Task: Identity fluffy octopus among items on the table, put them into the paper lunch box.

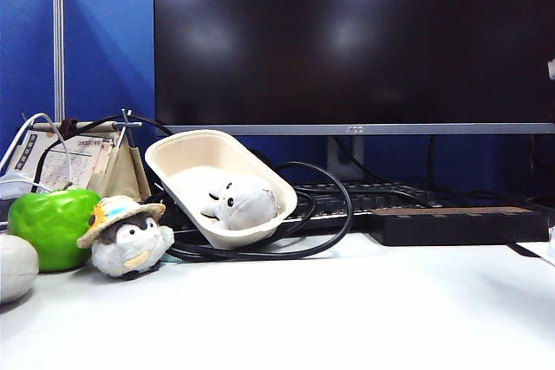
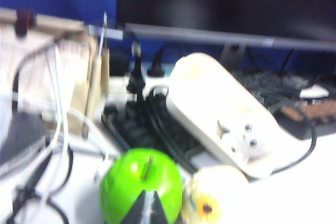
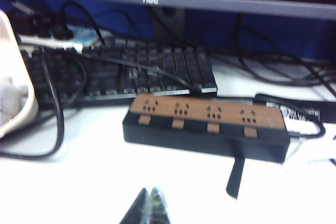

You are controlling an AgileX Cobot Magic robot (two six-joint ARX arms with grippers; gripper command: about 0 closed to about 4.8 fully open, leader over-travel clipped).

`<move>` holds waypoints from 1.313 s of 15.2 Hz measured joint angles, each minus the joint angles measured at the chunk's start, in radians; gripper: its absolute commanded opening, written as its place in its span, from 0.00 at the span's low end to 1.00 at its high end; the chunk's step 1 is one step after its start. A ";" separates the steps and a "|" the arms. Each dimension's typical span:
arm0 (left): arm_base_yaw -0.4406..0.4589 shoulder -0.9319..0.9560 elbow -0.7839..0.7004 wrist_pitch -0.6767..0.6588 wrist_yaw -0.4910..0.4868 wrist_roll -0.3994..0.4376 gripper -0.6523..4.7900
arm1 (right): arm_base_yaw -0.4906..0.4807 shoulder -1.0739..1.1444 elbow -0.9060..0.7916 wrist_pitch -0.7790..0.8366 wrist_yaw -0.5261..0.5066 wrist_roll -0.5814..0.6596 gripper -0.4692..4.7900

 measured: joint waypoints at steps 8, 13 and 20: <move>0.000 0.000 0.000 -0.023 0.000 0.000 0.11 | 0.000 0.000 0.000 -0.013 0.000 0.000 0.09; 0.000 0.000 0.000 -0.025 0.000 0.000 0.11 | 0.013 -0.071 0.000 -0.049 -0.003 0.000 0.09; 0.000 0.000 0.000 -0.025 0.000 0.000 0.11 | -0.127 -0.321 0.000 -0.128 -0.004 0.000 0.09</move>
